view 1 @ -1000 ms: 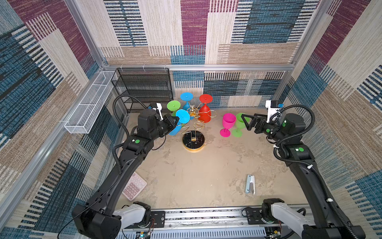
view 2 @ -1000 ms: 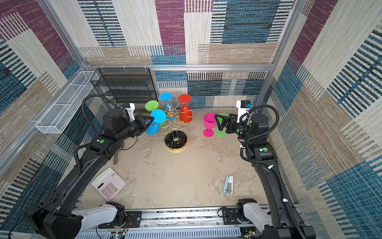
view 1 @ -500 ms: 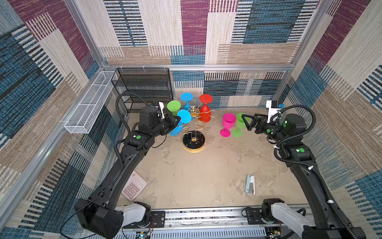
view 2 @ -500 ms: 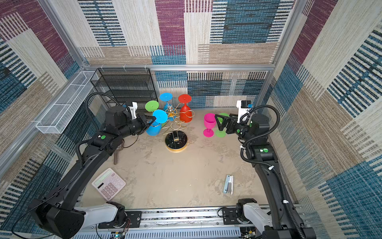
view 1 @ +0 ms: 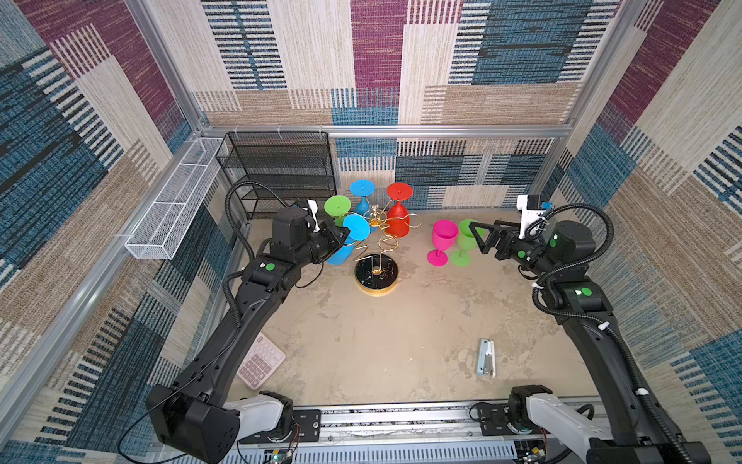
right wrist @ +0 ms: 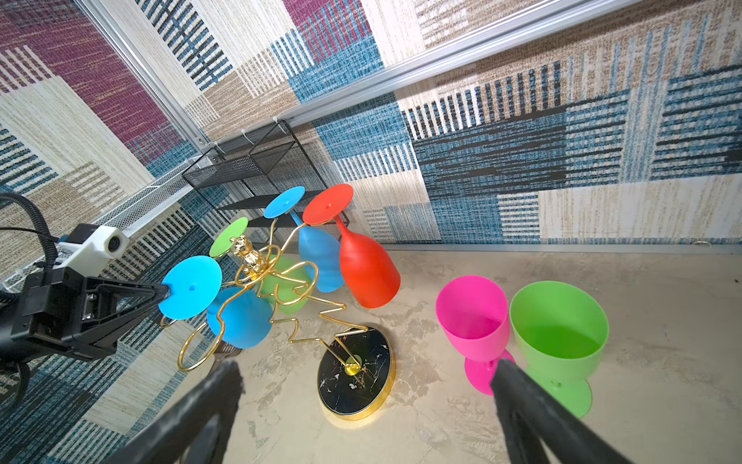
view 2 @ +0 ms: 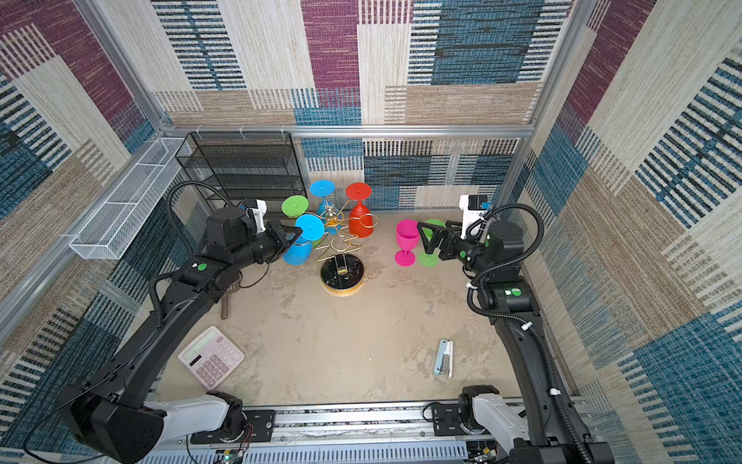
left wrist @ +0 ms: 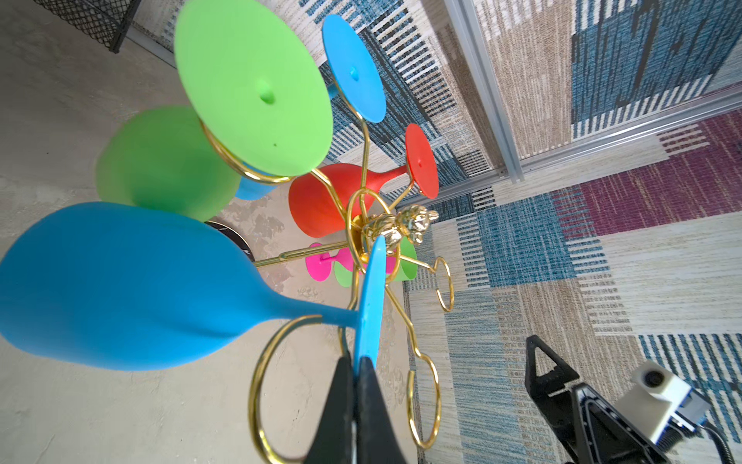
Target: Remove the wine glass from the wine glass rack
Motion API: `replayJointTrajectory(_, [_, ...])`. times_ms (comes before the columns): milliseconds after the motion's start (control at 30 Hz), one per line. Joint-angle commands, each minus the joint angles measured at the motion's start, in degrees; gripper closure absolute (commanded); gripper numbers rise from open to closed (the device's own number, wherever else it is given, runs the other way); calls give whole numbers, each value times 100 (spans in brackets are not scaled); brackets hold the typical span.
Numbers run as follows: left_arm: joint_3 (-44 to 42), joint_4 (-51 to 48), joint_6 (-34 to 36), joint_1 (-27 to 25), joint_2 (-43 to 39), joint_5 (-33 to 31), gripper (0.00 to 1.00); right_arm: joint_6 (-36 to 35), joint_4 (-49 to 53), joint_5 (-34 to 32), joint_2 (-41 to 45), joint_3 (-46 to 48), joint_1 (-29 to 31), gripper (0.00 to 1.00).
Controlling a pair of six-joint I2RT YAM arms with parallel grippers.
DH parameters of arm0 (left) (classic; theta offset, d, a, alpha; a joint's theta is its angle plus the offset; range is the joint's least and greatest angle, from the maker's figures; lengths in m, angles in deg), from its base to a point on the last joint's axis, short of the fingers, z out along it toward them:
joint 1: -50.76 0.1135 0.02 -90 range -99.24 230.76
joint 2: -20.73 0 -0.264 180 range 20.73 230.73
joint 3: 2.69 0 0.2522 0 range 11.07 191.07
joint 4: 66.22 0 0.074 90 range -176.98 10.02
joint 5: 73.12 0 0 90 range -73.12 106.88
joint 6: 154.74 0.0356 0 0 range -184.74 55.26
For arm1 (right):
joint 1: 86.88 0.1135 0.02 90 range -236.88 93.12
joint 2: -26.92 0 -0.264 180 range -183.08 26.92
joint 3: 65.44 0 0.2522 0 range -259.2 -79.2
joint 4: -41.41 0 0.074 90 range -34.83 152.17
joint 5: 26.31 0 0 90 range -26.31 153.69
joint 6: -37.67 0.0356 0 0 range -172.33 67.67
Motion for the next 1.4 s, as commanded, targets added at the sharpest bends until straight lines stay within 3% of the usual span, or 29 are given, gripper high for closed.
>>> replayJointTrajectory(0, [-102,345,-102,29,-66,-228,100,-52,-31,-65,27,-71,9,1])
replayJointTrajectory(800, [-284,609,-264,84,-214,-498,100,-51,7,-57,24,-131,9,1])
replayJointTrajectory(1367, [-942,343,-319,503,-1261,-537,100,-91,21,-56,26,-159,9,1])
